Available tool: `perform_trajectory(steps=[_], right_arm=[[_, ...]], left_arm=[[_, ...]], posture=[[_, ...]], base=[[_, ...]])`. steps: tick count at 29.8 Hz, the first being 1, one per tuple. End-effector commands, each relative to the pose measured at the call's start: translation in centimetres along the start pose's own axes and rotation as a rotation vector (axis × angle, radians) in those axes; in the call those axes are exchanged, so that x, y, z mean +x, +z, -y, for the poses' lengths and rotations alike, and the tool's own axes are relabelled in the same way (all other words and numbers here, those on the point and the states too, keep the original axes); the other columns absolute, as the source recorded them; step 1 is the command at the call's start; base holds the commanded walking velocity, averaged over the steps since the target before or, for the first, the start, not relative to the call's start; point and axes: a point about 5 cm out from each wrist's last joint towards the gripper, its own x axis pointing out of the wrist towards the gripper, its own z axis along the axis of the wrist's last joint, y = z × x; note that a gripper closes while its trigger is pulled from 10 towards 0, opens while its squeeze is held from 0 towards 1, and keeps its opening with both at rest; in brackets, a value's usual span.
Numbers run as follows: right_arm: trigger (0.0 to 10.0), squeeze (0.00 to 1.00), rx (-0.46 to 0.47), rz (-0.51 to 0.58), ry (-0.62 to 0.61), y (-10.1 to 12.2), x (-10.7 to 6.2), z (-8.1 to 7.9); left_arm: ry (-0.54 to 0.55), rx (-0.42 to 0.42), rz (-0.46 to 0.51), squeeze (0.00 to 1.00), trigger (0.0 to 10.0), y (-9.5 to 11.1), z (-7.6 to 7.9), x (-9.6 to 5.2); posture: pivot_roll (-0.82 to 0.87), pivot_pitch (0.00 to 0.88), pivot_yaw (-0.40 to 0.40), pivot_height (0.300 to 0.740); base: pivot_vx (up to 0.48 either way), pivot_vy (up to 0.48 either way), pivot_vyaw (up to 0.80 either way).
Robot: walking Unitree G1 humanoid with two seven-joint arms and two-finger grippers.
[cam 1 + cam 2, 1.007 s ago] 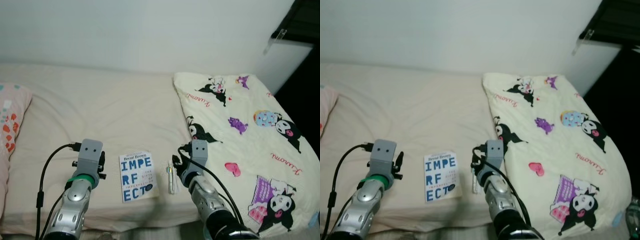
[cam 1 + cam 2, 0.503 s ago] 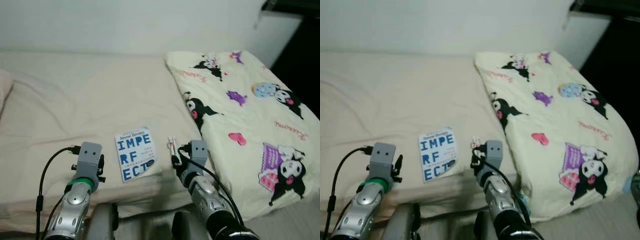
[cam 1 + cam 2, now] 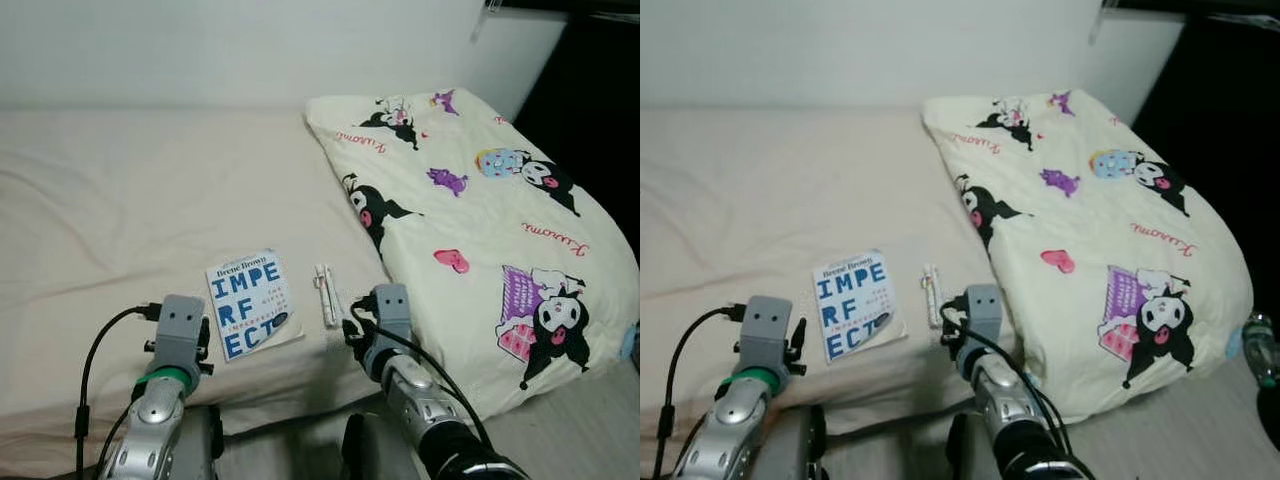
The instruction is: Clean up the room
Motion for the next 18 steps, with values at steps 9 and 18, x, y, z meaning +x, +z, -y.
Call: perform_trajectory(steps=[9, 18], right_arm=[[10.0, 0.0, 0.017, 0.103, 0.011, 3.2, 1.0, -0.6], [10.0, 0.69, 0.009, 0.111, 0.041, 4.0, 1.4, -1.6]], left_arm=[[0.043, 0.091, -0.155, 0.0, 10.0, -4.9, -3.5, -2.5], [0.028, 0.135, -0.224, 0.0, 10.0, -7.8, -3.3, -5.0]], posture=[[0.12, 0.105, -0.126, 0.586], [0.13, 0.147, -0.13, 0.586]], base=[[0.0, 0.0, 0.0], [0.0, 0.0, 0.0]])
